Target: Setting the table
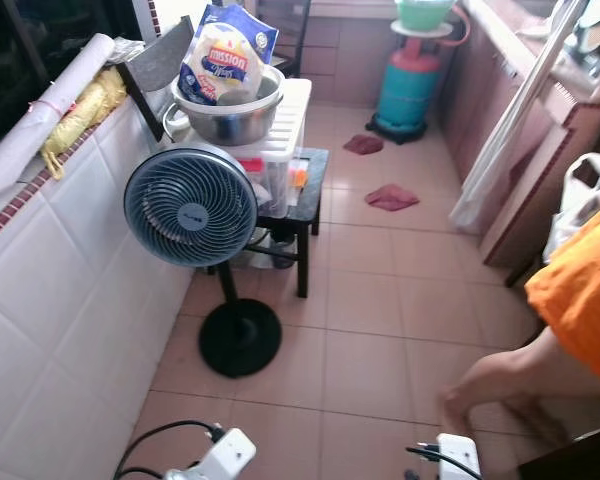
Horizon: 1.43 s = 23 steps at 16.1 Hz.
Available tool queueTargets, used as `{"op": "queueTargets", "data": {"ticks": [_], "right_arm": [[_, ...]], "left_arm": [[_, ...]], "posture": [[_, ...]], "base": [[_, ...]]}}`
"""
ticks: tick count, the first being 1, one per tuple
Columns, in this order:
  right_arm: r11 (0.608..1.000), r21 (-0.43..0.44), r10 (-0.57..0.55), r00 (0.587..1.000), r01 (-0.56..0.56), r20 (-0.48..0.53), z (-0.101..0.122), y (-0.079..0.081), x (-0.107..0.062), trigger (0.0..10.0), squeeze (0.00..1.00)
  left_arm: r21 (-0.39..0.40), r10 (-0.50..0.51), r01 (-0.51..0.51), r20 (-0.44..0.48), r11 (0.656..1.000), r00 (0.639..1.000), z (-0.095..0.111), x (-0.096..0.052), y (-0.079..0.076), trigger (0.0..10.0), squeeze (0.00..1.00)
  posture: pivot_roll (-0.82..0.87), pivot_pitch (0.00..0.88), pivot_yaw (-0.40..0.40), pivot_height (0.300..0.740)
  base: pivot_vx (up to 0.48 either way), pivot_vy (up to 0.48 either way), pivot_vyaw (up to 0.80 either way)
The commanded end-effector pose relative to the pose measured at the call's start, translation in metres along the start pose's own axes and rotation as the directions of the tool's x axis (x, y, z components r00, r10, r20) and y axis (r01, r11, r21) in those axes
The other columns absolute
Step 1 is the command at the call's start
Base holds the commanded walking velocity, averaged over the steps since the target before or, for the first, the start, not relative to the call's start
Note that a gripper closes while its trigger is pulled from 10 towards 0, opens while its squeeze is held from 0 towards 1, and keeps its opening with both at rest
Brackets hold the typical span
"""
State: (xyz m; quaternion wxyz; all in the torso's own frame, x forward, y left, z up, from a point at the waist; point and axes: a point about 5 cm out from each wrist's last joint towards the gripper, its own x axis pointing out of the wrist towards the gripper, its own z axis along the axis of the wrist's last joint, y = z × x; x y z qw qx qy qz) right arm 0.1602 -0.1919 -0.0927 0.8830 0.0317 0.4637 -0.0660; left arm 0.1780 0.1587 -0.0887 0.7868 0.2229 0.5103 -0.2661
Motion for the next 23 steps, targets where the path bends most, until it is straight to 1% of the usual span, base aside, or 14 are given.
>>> {"op": "queueTargets", "data": {"ticks": [1,2,3,4,5,6,7,9,10,11,13,19,22,23], "right_arm": [[0.999,-0.029,0.021,1.000,-0.021,-0.001,0.002,0.003,0.001,10.0,0.00],[0.994,-0.093,0.048,0.999,-0.049,-0.018,0.000,0.008,0.001,10.0,0.00],[0.988,-0.138,0.067,0.997,-0.070,-0.028,-0.001,0.010,0.001,10.0,0.00],[0.987,-0.146,0.065,0.998,-0.068,-0.027,0.000,0.007,0.001,10.0,0.00],[0.992,-0.117,0.042,0.999,-0.045,-0.025,0.003,0.004,0.001,10.0,0.00],[0.995,-0.093,0.023,0.999,-0.026,-0.025,0.004,0.002,0.002,10.0,0.00],[0.995,-0.093,0.024,0.999,-0.027,-0.026,0.004,0.002,0.002,10.0,0.00],[0.995,-0.090,0.040,0.999,-0.042,-0.020,0.004,0.006,0.002,10.0,0.00],[0.998,-0.052,0.041,0.999,-0.042,-0.013,0.004,0.007,0.002,10.0,0.00],[0.998,-0.037,0.041,0.999,-0.041,-0.013,0.004,0.007,0.002,10.0,0.00],[0.998,-0.006,0.054,0.998,-0.054,-0.026,-0.001,0.013,0.001,10.0,0.00],[0.998,-0.040,0.044,0.997,-0.047,-0.061,-0.011,0.011,-0.001,10.0,0.00],[0.997,-0.065,0.030,0.996,-0.035,-0.081,-0.015,0.004,-0.002,10.0,0.00],[0.996,-0.085,0.025,0.995,-0.034,-0.101,-0.022,0.005,-0.004,10.0,0.00]], "left_arm": [[-0.051,0.042,-0.042,-0.013,0.998,0.999,-0.005,-0.002,0.007,10.0,0.00],[-0.070,0.075,-0.076,-0.015,0.995,0.997,-0.008,-0.003,0.012,10.0,0.00],[-0.116,0.080,-0.081,-0.013,0.990,0.997,-0.011,-0.004,0.012,10.0,0.00],[-0.096,0.042,-0.043,-0.012,0.995,0.999,-0.014,-0.002,0.003,10.0,0.00],[-0.016,0.002,-0.002,-0.030,1.000,1.000,-0.020,-0.001,-0.005,10.0,0.00],[-0.015,0.018,-0.019,-0.034,1.000,0.999,-0.022,-0.002,-0.003,10.0,0.00],[-0.036,0.032,-0.033,-0.031,0.999,0.999,-0.020,-0.002,0.001,10.0,0.00],[0.008,0.032,-0.032,-0.034,0.999,0.999,-0.024,-0.004,0.005,10.0,0.00],[0.008,0.012,-0.011,-0.055,1.000,0.998,-0.029,-0.004,0.002,10.0,0.00],[0.024,0.009,-0.007,-0.059,1.000,0.998,-0.030,-0.004,0.001,10.0,0.00],[0.078,0.003,0.001,-0.057,0.997,0.998,-0.030,-0.004,-0.001,10.0,0.00],[0.073,0.022,-0.019,-0.040,0.997,0.999,-0.029,-0.003,-0.002,10.0,0.00],[0.019,0.049,-0.048,-0.020,0.999,0.999,-0.028,-0.003,-0.003,10.0,0.00],[0.025,0.056,-0.056,-0.016,0.998,0.998,-0.028,-0.003,-0.003,10.0,0.00]], "posture": [[0.17,0.000,-0.092,0.740],[0.19,0.000,-0.101,0.740],[0.20,0.000,-0.092,0.740],[0.20,0.000,-0.082,0.740],[0.20,0.000,-0.074,0.740],[0.20,0.000,-0.069,0.740],[0.19,0.000,-0.066,0.740],[0.17,0.000,-0.055,0.740],[0.14,0.000,-0.038,0.740],[0.13,0.000,-0.034,0.740],[0.11,0.000,-0.022,0.740],[0.11,0.000,-0.035,0.740],[0.12,0.000,-0.050,0.740],[0.13,0.000,-0.055,0.740]], "base": [[0.000,0.000,0.00],[0.000,0.000,0.00],[0.000,0.000,0.00],[0.000,0.000,0.00],[0.000,0.000,0.00],[0.000,0.000,0.00],[0.000,0.000,0.00],[0.000,0.000,0.00],[0.000,0.000,0.00],[0.000,0.000,0.00],[0.000,0.000,-0.39],[0.000,0.000,-0.78],[0.000,0.000,-0.77],[0.000,0.000,-0.77]]}}
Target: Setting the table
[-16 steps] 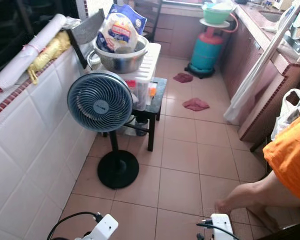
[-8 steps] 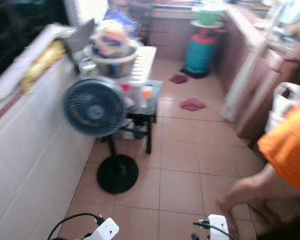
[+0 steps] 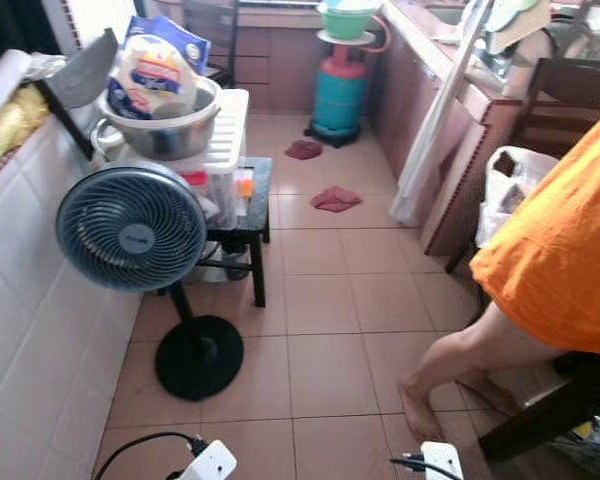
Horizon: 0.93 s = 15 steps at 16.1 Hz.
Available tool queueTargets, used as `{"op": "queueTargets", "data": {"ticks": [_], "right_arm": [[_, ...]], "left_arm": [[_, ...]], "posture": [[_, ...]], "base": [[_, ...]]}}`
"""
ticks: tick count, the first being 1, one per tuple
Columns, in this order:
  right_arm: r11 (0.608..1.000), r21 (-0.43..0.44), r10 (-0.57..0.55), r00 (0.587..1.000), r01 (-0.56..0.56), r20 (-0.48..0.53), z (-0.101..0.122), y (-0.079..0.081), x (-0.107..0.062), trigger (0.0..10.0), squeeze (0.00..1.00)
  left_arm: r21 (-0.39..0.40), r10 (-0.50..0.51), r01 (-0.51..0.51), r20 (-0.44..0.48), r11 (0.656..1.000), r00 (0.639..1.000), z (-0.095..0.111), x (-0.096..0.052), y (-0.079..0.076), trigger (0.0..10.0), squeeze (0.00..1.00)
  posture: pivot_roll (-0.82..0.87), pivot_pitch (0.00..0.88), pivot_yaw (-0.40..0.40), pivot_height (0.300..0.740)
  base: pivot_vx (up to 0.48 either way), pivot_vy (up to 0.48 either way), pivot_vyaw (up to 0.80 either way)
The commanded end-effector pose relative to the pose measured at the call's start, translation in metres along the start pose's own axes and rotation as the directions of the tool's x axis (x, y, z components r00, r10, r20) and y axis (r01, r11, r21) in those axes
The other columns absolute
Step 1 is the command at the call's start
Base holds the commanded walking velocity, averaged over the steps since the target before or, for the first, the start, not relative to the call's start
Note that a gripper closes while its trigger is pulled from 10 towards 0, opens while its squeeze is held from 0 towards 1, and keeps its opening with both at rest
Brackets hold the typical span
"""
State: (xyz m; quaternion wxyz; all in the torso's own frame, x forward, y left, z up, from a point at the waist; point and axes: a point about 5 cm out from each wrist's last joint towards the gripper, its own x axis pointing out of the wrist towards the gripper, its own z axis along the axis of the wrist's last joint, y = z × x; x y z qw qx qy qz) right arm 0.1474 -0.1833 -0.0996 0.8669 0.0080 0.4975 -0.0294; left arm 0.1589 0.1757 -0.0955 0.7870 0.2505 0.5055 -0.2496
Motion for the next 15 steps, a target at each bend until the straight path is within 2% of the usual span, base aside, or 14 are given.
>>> {"op": "queueTargets", "data": {"ticks": [1,3,6,7,10,15], "right_arm": [[1.000,-0.019,-0.005,0.999,0.005,-0.036,-0.011,0.001,-0.002,10.0,0.00],[1.000,-0.030,-0.002,0.999,0.000,-0.045,-0.014,0.005,-0.002,10.0,0.00],[0.999,-0.039,0.001,0.999,-0.003,-0.053,-0.015,-0.003,-0.003,10.0,0.00],[0.999,-0.041,0.007,0.998,-0.010,-0.057,-0.018,-0.001,-0.003,10.0,0.00],[0.998,-0.050,0.022,0.997,-0.026,-0.068,-0.026,0.009,-0.005,10.0,0.00],[0.998,-0.056,0.034,0.994,-0.040,-0.103,-0.044,0.025,-0.009,10.0,0.00]], "left_arm": [[-0.013,0.003,-0.003,0.001,1.000,1.000,-0.002,0.000,-0.003,10.0,0.00],[-0.008,0.010,-0.010,0.008,1.000,1.000,-0.002,0.000,-0.003,10.0,0.00],[0.023,-0.006,0.006,-0.014,1.000,1.000,-0.004,0.000,-0.004,10.0,0.00],[0.090,0.002,0.000,-0.021,0.996,1.000,-0.003,0.000,-0.003,10.0,0.00],[0.133,0.002,0.004,-0.043,0.991,0.999,-0.004,0.000,-0.002,10.0,0.00],[0.147,0.005,0.003,-0.058,0.989,0.998,-0.007,-0.001,0.000,10.0,0.00]], "posture": [[0.13,0.000,-0.058,0.740],[0.13,0.000,-0.059,0.740],[0.13,0.005,-0.061,0.740],[0.13,0.008,-0.060,0.740],[0.13,0.009,-0.057,0.740],[0.13,0.003,-0.043,0.740]], "base": [[0.000,0.000,-0.77],[0.000,0.000,-0.77],[0.000,0.000,-0.77],[0.000,0.000,-0.77],[0.000,0.000,-0.77],[0.000,0.000,-0.77]]}}
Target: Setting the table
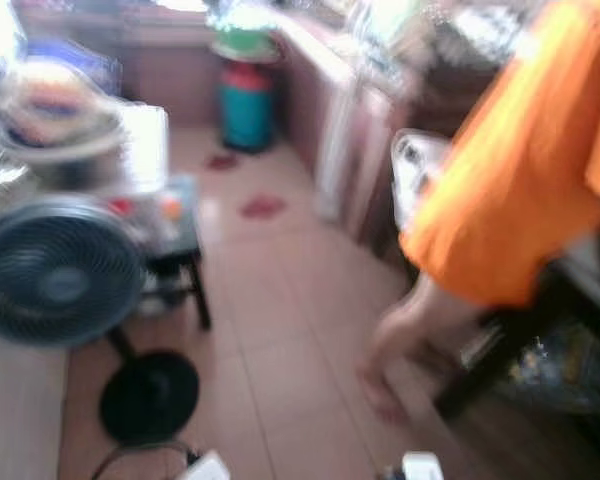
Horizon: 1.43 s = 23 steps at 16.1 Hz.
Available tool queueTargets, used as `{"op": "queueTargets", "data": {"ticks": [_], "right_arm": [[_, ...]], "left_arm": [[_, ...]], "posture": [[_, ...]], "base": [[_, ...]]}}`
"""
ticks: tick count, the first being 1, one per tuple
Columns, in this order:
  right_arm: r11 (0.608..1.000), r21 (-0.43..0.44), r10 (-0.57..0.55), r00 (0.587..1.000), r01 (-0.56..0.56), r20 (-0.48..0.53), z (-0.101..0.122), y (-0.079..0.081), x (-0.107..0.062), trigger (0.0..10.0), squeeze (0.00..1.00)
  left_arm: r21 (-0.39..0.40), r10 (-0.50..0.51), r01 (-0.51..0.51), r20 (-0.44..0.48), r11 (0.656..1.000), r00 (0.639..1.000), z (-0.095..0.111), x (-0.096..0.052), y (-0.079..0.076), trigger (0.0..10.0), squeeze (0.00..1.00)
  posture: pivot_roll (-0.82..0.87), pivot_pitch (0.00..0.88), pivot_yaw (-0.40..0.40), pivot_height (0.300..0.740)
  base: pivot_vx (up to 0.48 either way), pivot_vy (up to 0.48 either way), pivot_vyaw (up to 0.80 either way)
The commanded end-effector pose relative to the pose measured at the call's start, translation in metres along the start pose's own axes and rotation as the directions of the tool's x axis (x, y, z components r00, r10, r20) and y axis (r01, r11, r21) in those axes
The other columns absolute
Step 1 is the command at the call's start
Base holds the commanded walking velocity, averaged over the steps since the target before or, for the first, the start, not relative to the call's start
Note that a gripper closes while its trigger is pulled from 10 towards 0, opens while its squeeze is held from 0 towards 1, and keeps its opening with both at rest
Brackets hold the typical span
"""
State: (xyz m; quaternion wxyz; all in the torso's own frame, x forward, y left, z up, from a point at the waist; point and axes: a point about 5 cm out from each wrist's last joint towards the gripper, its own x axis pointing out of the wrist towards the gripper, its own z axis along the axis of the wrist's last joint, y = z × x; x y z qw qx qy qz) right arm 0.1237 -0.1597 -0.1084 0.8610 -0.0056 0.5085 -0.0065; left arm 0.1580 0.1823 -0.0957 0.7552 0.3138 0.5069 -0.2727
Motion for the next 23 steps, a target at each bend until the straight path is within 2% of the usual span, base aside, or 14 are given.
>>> {"op": "queueTargets", "data": {"ticks": [1,2,4,5,8,11,13,14,16,17,20,23], "right_arm": [[1.000,-0.011,0.015,0.997,-0.016,-0.081,-0.020,0.005,-0.004,10.0,0.00],[1.000,-0.013,0.017,0.996,-0.018,-0.085,-0.022,0.007,-0.004,10.0,0.00],[1.000,-0.010,0.010,0.998,-0.011,-0.070,-0.016,0.000,-0.003,10.0,0.00],[1.000,-0.005,0.009,0.998,-0.009,-0.065,-0.015,-0.001,-0.003,10.0,0.00],[1.000,0.020,0.008,0.998,-0.007,-0.061,-0.016,0.000,-0.003,10.0,0.00],[0.999,0.046,0.016,0.998,-0.013,-0.064,-0.021,0.006,-0.004,10.0,0.00],[0.998,0.067,0.006,0.998,-0.002,-0.058,-0.018,0.002,-0.004,10.0,0.00],[0.997,0.082,-0.005,0.999,0.010,-0.054,-0.017,-0.001,-0.004,10.0,0.00],[0.993,0.109,-0.030,0.998,0.036,-0.054,-0.014,-0.013,-0.003,10.0,0.00],[0.993,0.102,-0.046,0.998,0.050,-0.040,-0.002,-0.027,-0.001,10.0,0.00],[0.996,0.072,-0.056,0.998,0.058,-0.025,0.007,-0.036,0.000,10.0,0.00],[0.997,0.053,-0.050,0.999,0.051,-0.017,0.010,-0.036,0.001,10.0,0.00]], "left_arm": [[0.012,-0.007,0.007,-0.004,1.000,1.000,-0.001,0.000,-0.004,10.0,0.00],[0.015,-0.006,0.006,-0.005,1.000,1.000,-0.001,0.000,-0.004,10.0,0.00],[0.036,-0.010,0.010,-0.006,0.999,1.000,-0.002,0.000,-0.004,10.0,0.00],[0.073,-0.010,0.010,-0.004,0.997,1.000,0.000,0.000,-0.003,10.0,0.00],[0.084,-0.009,0.009,-0.004,0.996,1.000,-0.001,0.000,-0.002,10.0,0.00],[0.142,-0.007,0.009,-0.009,0.990,1.000,0.000,0.000,0.000,10.0,0.00],[0.142,-0.001,0.001,-0.006,0.990,1.000,0.000,0.000,0.000,10.0,0.00],[0.136,0.006,-0.006,0.002,0.991,1.000,0.000,0.000,0.001,10.0,0.00],[0.029,0.028,-0.029,0.028,0.999,0.999,0.000,0.000,0.000,10.0,0.00],[-0.004,0.034,-0.034,0.032,0.999,0.999,0.000,0.000,-0.001,10.0,0.00],[-0.001,0.016,-0.016,0.037,1.000,0.999,0.002,0.000,-0.004,10.0,0.00],[-0.012,0.010,-0.009,0.035,1.000,0.999,0.002,0.000,-0.004,10.0,0.00]], "posture": [[0.14,0.001,-0.043,0.740],[0.14,0.001,-0.043,0.740],[0.14,0.001,-0.043,0.740],[0.14,0.001,-0.043,0.740],[0.14,0.007,-0.017,0.740],[0.13,0.009,0.009,0.740],[0.13,0.010,0.017,0.740],[0.12,0.015,0.026,0.740],[0.11,0.018,0.013,0.740],[0.11,0.019,0.001,0.740],[0.11,0.020,-0.021,0.740],[0.11,0.022,-0.031,0.740]], "base": [[0.000,0.000,-0.76],[0.000,0.000,-0.76],[0.000,0.000,-0.76],[0.000,0.000,-0.76],[0.000,0.000,-0.76],[0.000,0.000,0.00],[0.000,0.000,0.00],[0.000,0.000,0.00],[0.000,0.000,0.00],[0.000,0.000,-0.80],[0.000,0.000,-0.80],[0.000,0.000,-0.80]]}}
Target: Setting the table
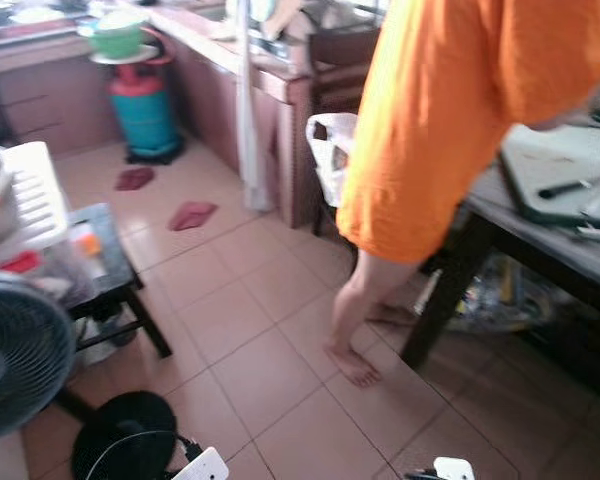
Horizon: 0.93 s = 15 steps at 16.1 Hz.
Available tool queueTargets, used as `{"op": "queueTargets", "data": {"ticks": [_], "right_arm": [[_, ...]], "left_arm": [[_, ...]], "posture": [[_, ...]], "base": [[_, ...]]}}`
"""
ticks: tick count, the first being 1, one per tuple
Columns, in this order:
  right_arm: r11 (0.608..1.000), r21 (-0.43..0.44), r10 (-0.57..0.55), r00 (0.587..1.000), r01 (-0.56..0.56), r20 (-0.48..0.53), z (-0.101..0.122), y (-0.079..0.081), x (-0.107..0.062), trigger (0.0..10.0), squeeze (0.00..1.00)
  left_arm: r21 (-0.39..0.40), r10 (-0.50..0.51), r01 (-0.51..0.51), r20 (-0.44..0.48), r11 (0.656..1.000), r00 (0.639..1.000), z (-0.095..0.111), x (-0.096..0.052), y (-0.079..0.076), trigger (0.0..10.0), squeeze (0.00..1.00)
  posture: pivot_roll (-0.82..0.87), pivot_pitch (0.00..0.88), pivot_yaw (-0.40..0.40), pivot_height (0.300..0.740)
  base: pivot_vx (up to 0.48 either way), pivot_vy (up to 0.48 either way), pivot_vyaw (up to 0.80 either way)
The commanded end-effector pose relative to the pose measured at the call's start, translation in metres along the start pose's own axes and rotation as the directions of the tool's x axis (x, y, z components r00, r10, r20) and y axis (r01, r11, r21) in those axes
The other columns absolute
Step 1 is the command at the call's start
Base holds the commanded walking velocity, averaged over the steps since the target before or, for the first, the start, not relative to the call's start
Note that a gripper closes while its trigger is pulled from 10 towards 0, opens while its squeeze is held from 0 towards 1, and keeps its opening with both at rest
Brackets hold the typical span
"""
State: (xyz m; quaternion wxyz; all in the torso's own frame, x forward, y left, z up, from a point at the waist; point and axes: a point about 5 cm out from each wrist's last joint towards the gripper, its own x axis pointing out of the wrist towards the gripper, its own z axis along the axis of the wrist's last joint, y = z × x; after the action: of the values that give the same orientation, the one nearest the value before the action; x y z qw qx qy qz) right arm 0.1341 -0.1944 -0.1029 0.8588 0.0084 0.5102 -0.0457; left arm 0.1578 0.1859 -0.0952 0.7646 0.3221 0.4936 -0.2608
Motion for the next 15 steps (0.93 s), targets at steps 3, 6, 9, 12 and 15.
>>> {"op": "queueTargets", "data": {"ticks": [3,6,9,12,15], "right_arm": [[1.000,-0.017,0.011,1.000,-0.011,-0.008,-0.002,0.001,0.000,10.0,0.00],[1.000,-0.022,0.014,1.000,-0.014,-0.002,-0.001,0.003,0.000,10.0,0.00],[0.997,0.080,0.017,0.997,-0.022,0.069,0.018,0.009,0.003,10.0,0.00],[0.996,0.058,0.054,0.987,-0.063,0.149,0.052,0.024,0.006,10.0,0.00],[0.996,0.047,0.069,0.982,-0.078,0.178,0.061,0.031,0.006,10.0,0.00]], "left_arm": [[-0.019,-0.027,0.028,0.016,0.999,1.000,0.004,0.001,-0.007,10.0,0.00],[-0.088,0.029,-0.024,0.060,0.996,0.998,0.005,0.000,-0.004,10.0,0.00],[-0.363,0.058,-0.032,0.061,0.931,0.996,-0.002,0.000,-0.006,10.0,0.00],[-0.391,0.080,0.015,0.224,0.920,0.971,0.086,0.002,0.020,10.0,0.00],[-0.333,0.069,0.032,0.286,0.942,0.956,0.130,-0.003,0.023,10.0,0.00]], "posture": [[0.11,0.023,-0.032,0.740],[0.11,0.025,-0.032,0.740],[0.11,0.032,-0.033,0.740],[0.10,0.032,-0.034,0.740],[0.10,0.028,-0.035,0.740]], "base": [[0.000,0.000,-0.80],[0.000,0.000,-0.80],[0.000,0.000,-0.80],[0.000,0.000,-0.80],[0.000,0.000,-0.79]]}}
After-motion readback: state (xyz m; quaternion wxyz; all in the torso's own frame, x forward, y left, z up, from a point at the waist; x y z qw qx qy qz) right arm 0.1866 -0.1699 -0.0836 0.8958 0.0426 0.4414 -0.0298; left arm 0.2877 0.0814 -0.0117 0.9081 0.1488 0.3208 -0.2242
